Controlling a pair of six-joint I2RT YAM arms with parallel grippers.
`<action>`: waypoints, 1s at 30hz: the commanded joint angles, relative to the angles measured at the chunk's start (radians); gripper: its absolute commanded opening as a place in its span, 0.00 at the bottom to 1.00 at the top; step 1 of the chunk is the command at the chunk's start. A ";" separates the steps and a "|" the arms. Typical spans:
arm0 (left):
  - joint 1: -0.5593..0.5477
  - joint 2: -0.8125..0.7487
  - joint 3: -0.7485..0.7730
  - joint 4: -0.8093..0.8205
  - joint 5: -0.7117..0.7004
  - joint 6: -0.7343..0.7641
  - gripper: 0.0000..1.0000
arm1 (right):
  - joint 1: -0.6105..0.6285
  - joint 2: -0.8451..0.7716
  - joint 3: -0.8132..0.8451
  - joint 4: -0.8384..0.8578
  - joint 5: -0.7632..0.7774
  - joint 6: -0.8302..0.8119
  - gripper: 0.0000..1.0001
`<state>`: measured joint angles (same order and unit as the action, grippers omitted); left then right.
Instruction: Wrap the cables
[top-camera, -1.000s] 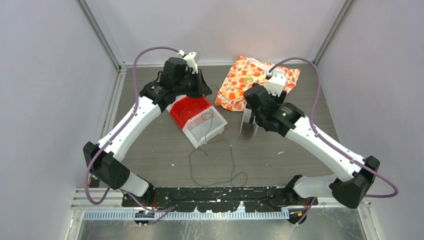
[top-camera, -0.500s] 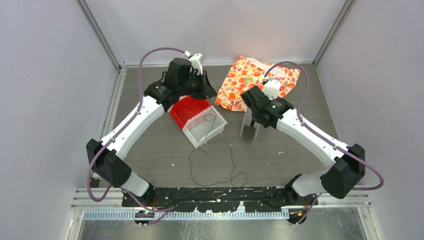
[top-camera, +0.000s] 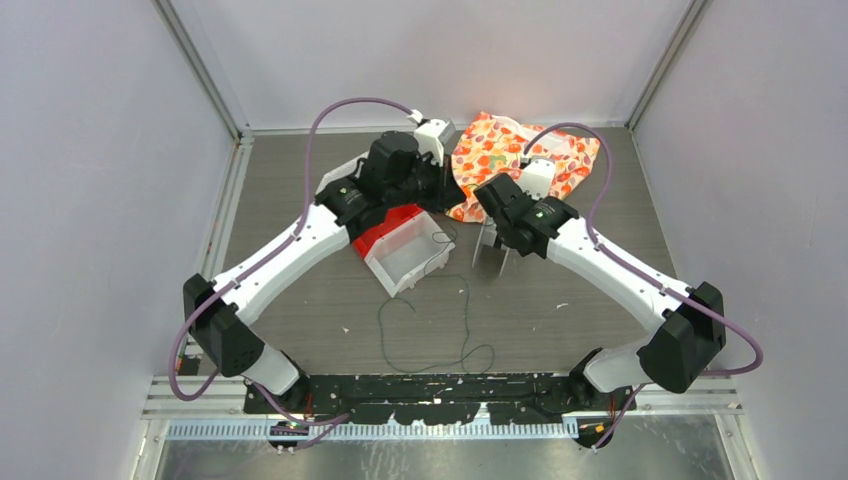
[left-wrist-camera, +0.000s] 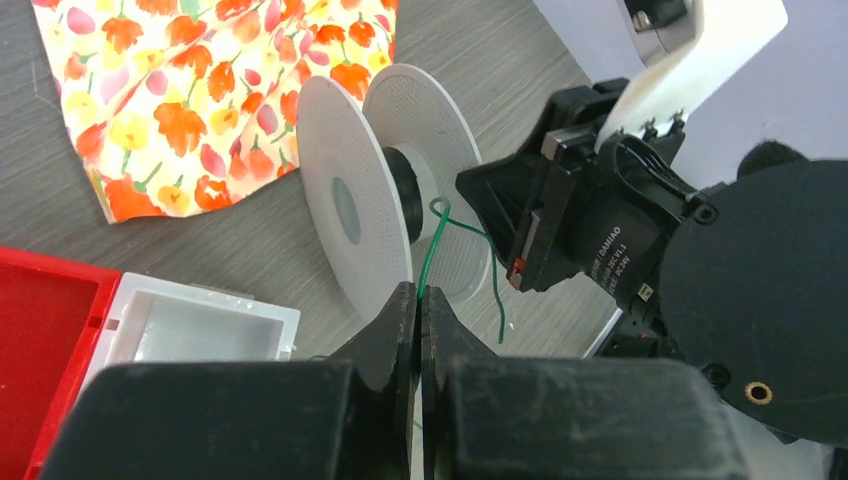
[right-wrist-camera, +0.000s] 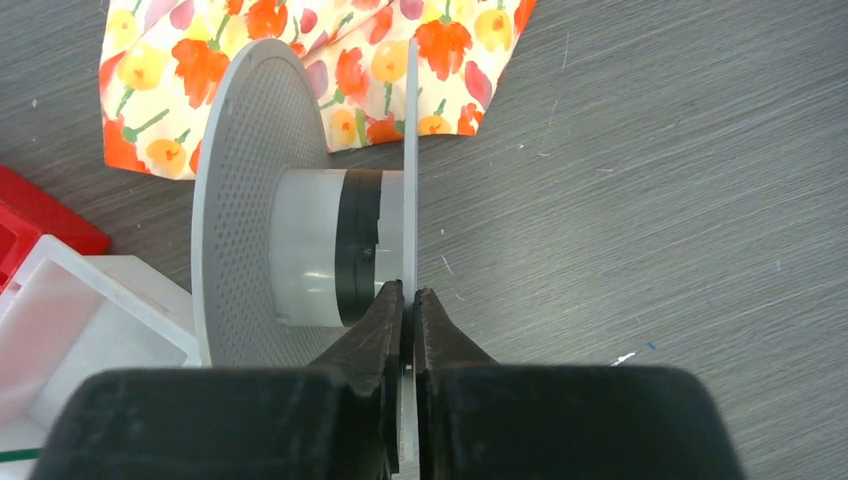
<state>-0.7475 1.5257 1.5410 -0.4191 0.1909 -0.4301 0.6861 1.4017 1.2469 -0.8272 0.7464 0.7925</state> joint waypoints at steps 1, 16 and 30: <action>-0.037 -0.005 -0.029 0.139 -0.080 0.083 0.00 | 0.006 -0.027 -0.014 0.038 0.007 0.059 0.17; -0.093 0.018 -0.084 0.251 -0.173 0.192 0.01 | 0.006 -0.268 -0.033 -0.019 -0.036 0.103 0.43; -0.160 0.046 -0.169 0.414 -0.316 0.377 0.01 | -0.003 -0.309 -0.070 0.034 -0.150 0.122 0.69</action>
<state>-0.8936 1.5768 1.3964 -0.0990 -0.0563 -0.1242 0.6853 1.0885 1.1942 -0.8459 0.6456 0.8845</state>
